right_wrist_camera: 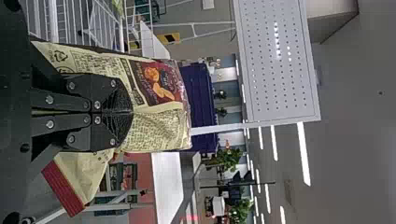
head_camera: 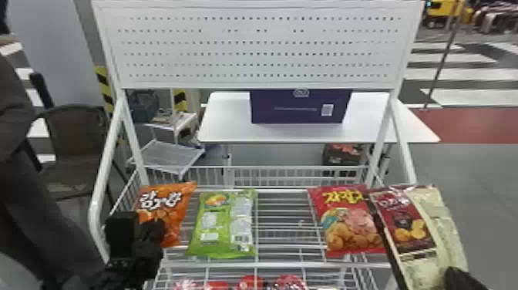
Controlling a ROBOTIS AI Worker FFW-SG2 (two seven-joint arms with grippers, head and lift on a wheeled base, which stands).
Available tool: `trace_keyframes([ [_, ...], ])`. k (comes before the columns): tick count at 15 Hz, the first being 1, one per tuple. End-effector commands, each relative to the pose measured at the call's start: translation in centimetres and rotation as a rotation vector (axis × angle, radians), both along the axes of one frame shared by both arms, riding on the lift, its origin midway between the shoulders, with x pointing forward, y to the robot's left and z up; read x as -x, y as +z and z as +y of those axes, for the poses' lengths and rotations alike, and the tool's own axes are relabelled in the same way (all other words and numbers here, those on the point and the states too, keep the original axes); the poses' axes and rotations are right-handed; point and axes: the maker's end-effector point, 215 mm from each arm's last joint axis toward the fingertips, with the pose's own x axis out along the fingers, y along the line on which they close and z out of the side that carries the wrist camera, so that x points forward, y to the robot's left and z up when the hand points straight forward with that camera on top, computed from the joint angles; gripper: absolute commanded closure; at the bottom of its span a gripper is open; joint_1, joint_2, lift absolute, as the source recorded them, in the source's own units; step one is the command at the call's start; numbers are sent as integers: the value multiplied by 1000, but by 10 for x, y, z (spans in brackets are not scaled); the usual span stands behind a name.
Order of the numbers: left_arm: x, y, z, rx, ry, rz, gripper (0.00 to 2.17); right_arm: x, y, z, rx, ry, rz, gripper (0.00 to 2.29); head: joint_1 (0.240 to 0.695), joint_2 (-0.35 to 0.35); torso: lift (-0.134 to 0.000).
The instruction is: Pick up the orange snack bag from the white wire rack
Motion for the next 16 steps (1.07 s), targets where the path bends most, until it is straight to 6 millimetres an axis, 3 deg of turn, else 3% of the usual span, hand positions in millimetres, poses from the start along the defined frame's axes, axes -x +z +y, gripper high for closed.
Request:
trace_keyframes([
  [1,25,23,-3,46,0,-54,2094,-1,1,2,-2,4,-4,2256,499,0,0],
  [2,37,31,-1,80,5,-74,2094,-2,2,3,-5,5,-7,2256,499,0,0],
  [7,128,103,-16,170,-12,-282,2094,-3,2,7,-15,9,-8,2256,499,0,0],
  [9,156,106,-18,168,-29,-287,2094,-4,1,6,-14,8,-6,2256,499,0,0],
  [16,216,120,-12,160,-14,-381,2094,0,2,9,-17,10,-10,2256,499,0,0],
])
